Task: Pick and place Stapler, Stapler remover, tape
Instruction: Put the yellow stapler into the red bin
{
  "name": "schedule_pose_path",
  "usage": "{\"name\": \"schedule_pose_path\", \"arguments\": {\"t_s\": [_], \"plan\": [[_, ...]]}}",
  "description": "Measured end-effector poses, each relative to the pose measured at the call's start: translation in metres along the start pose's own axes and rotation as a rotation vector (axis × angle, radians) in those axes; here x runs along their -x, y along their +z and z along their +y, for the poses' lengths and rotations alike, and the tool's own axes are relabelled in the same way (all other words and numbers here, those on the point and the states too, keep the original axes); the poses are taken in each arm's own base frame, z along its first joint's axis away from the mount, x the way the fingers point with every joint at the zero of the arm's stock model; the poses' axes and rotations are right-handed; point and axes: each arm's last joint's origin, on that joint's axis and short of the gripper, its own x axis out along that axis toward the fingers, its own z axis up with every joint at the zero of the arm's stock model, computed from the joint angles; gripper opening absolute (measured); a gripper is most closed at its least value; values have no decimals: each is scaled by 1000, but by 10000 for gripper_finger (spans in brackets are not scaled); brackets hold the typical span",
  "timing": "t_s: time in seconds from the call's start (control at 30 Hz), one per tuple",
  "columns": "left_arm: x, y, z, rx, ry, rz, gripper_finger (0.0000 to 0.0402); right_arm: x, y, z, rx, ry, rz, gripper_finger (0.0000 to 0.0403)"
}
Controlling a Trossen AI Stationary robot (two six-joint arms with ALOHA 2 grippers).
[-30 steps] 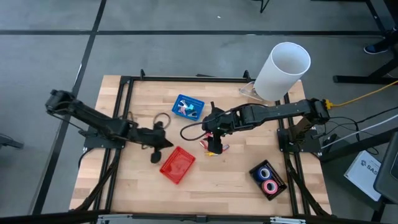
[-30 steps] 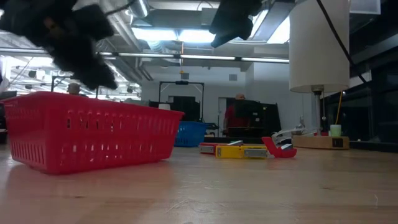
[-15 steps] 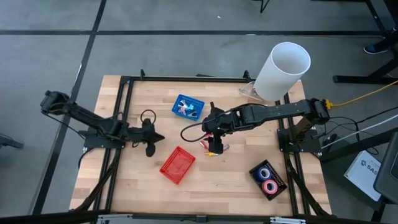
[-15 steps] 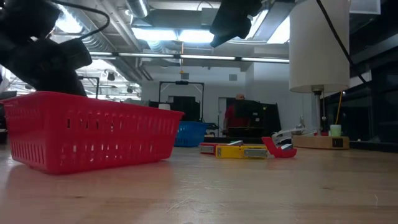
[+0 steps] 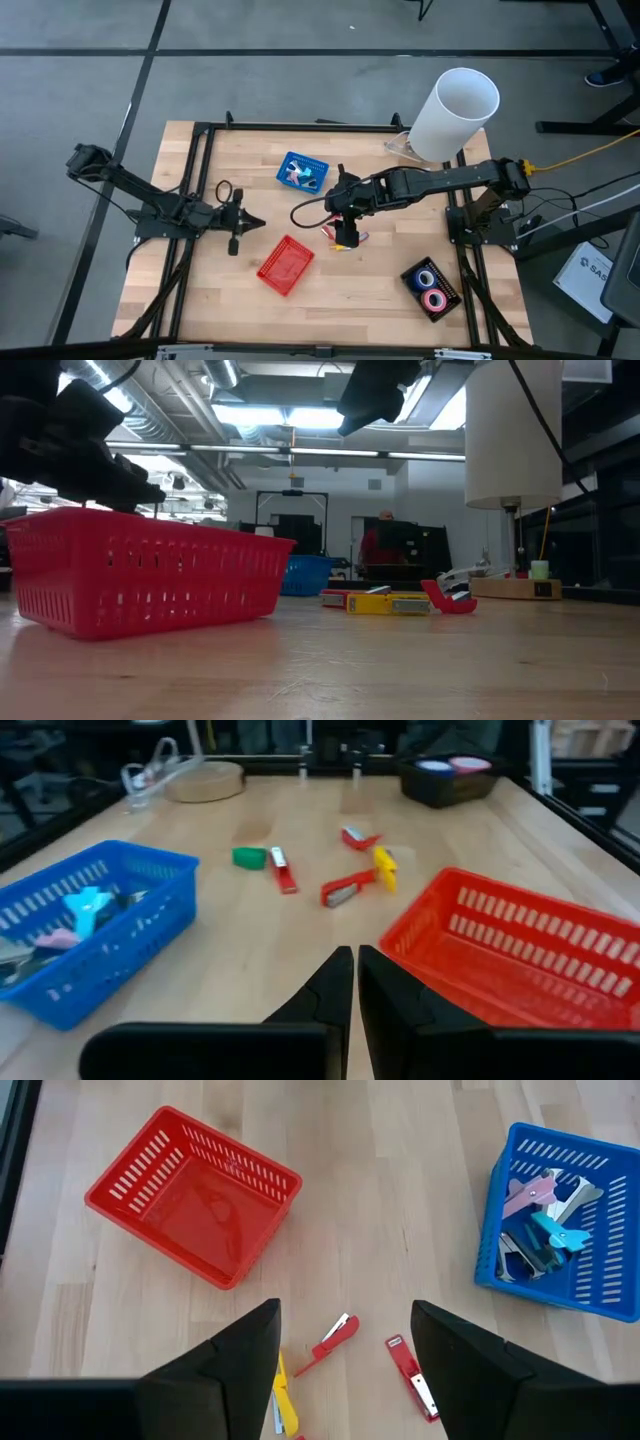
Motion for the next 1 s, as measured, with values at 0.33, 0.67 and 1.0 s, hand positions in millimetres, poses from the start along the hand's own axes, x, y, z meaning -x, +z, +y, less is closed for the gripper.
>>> {"name": "schedule_pose_path", "arguments": {"t_s": [0.33,0.67,1.0], "plan": [[5,-7,2,46,-30,84,17,0,0,0,-21,0,-2,227],[15,-9,6,56,-59,106,16,0,0,0,-24,0,-2,227],[25,1,7,-66,-242,-2,16,0,0,-1,-51,0,-4,227]]}}
